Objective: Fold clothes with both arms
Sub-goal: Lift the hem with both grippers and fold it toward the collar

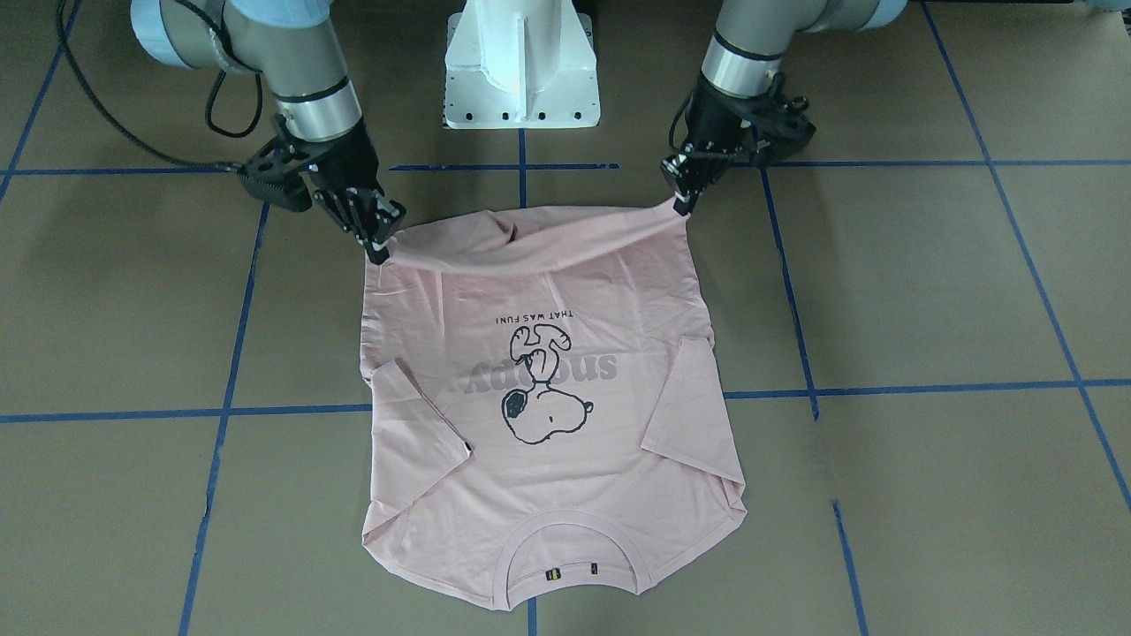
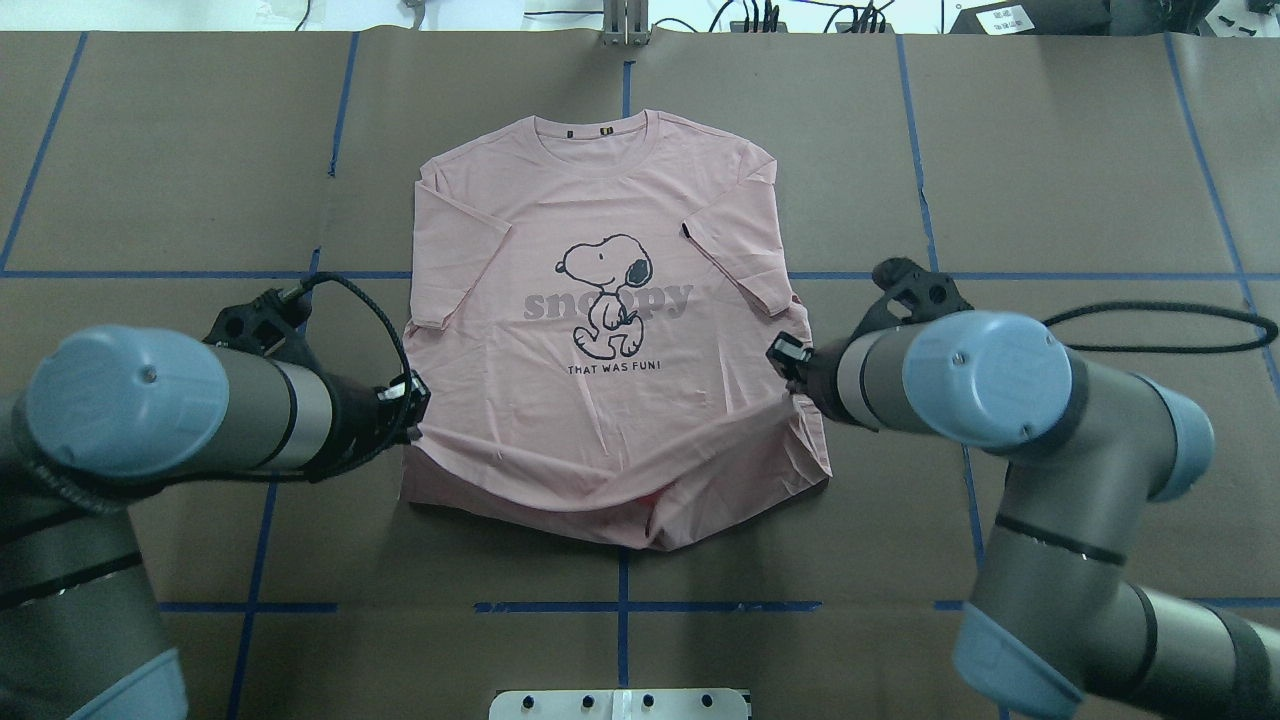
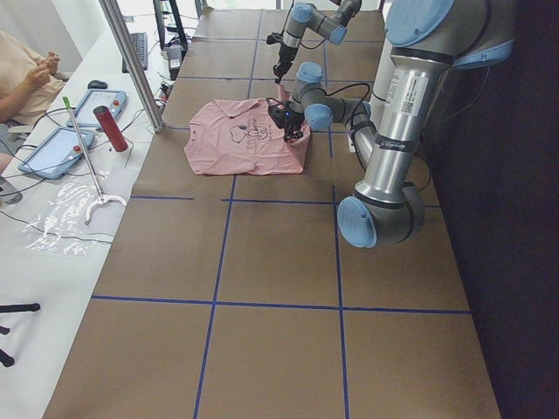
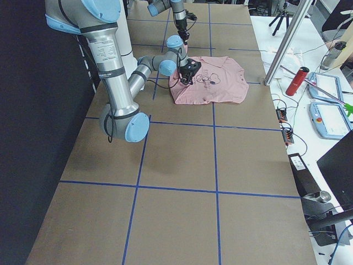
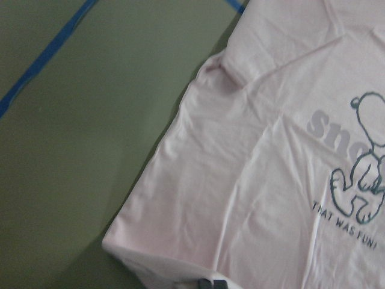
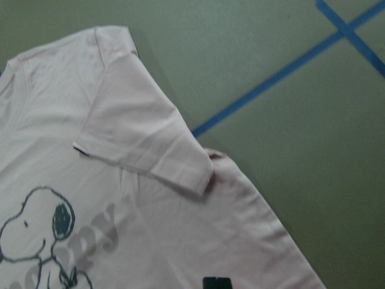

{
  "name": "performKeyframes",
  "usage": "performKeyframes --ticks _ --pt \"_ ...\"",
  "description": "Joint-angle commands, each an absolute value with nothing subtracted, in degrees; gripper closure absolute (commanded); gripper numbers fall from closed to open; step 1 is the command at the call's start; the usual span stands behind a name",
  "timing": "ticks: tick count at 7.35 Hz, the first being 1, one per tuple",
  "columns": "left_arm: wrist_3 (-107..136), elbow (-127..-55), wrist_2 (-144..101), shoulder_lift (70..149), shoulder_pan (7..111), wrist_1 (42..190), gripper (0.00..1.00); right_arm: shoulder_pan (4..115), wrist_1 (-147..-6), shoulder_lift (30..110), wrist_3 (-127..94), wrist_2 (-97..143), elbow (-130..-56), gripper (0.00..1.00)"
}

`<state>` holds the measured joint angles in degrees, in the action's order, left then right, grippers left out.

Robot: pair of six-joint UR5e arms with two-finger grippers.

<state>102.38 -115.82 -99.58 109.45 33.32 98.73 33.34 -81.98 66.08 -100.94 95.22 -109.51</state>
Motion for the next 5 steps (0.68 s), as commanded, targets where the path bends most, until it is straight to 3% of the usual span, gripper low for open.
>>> performKeyframes --ticks 1,3,5 --pt "96.3 -101.9 -99.5 114.1 40.8 108.5 1.00 39.4 -81.4 59.0 -95.0 95.5 -97.3 1.00" --pt "96.2 -89.6 -98.6 119.0 44.3 117.2 1.00 42.4 -78.1 51.7 -92.9 95.3 -85.3 1.00" --pt "94.8 -82.5 -95.6 123.0 45.6 121.3 1.00 43.9 -75.4 42.7 -92.3 94.9 -71.6 1.00"
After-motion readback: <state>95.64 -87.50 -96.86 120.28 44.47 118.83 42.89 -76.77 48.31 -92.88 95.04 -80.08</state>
